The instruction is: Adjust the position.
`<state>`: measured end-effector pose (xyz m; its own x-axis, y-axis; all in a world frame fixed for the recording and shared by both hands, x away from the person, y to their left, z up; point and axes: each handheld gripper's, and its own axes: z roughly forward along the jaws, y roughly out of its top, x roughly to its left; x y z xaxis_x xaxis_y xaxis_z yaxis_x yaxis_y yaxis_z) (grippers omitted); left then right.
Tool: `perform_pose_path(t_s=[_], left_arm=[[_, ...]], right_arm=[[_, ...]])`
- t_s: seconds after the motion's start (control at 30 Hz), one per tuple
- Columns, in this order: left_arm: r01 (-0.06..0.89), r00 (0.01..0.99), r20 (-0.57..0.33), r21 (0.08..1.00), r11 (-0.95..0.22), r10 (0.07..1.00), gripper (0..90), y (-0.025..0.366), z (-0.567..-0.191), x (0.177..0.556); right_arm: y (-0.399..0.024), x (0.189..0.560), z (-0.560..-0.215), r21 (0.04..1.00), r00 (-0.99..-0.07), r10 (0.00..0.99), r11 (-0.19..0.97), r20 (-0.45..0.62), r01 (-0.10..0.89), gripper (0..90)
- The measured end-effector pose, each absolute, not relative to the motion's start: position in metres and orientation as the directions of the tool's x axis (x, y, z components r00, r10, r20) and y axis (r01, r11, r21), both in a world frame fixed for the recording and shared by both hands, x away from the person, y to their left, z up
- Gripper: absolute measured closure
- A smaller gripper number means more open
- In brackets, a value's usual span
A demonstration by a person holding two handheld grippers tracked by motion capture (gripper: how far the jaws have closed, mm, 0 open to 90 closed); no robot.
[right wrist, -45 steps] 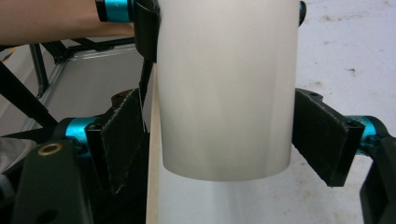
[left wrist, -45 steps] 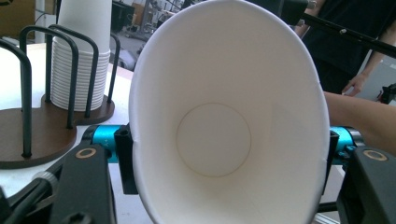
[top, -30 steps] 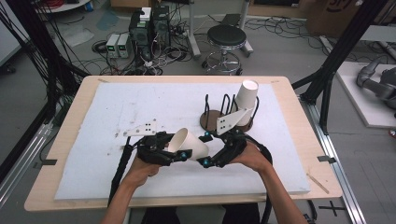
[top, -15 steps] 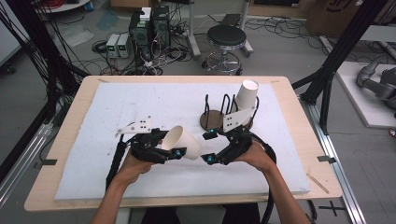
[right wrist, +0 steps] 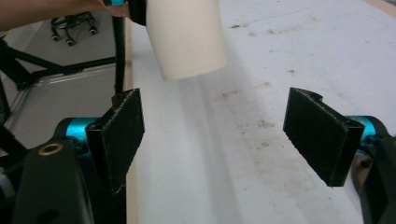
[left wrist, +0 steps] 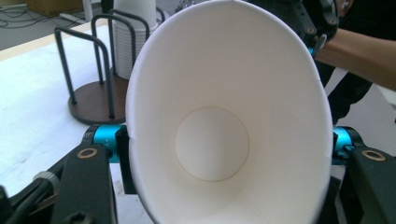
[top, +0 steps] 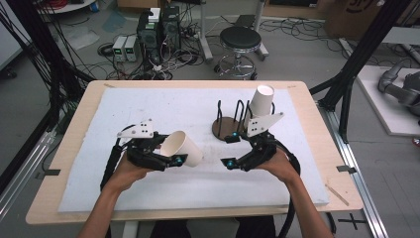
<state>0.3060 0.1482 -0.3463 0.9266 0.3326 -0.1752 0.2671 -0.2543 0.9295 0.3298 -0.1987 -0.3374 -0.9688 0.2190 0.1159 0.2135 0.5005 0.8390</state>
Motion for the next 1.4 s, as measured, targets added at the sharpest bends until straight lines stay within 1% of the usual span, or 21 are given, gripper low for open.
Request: perform_pose_path(t_s=[0.3, 0.6, 0.73, 1.23, 1.4], left_arm=[[0.257, 0.918, -0.127, 0.913, -0.318, 0.375, 34.3, 0.162, -0.337, 0.308], [0.266, 0.904, -0.096, 0.889, -0.373, 0.416, 34.3, 0.174, -0.338, 0.309], [0.272, 0.898, -0.073, 0.867, -0.417, 0.434, 34.3, 0.179, -0.34, 0.309], [0.302, 0.872, -0.036, 0.825, -0.478, 0.488, 34.2, 0.203, -0.341, 0.308], [0.312, 0.867, -0.027, 0.808, -0.499, 0.498, 34.2, 0.208, -0.34, 0.308]], right_arm=[[-0.217, 0.33, -0.335, 0.85, -0.952, 0.289, 0.472, 0.099, 0.232, 21.1], [-0.236, 0.329, -0.338, 0.86, -0.927, 0.364, 0.44, 0.091, 0.257, 21.1], [-0.243, 0.328, -0.339, 0.862, -0.919, 0.382, 0.432, 0.092, 0.266, 21.1], [-0.264, 0.326, -0.346, 0.851, -0.887, 0.453, 0.427, 0.092, 0.306, 21.4], [-0.269, 0.327, -0.348, 0.845, -0.882, 0.463, 0.433, 0.09, 0.314, 21.3]])
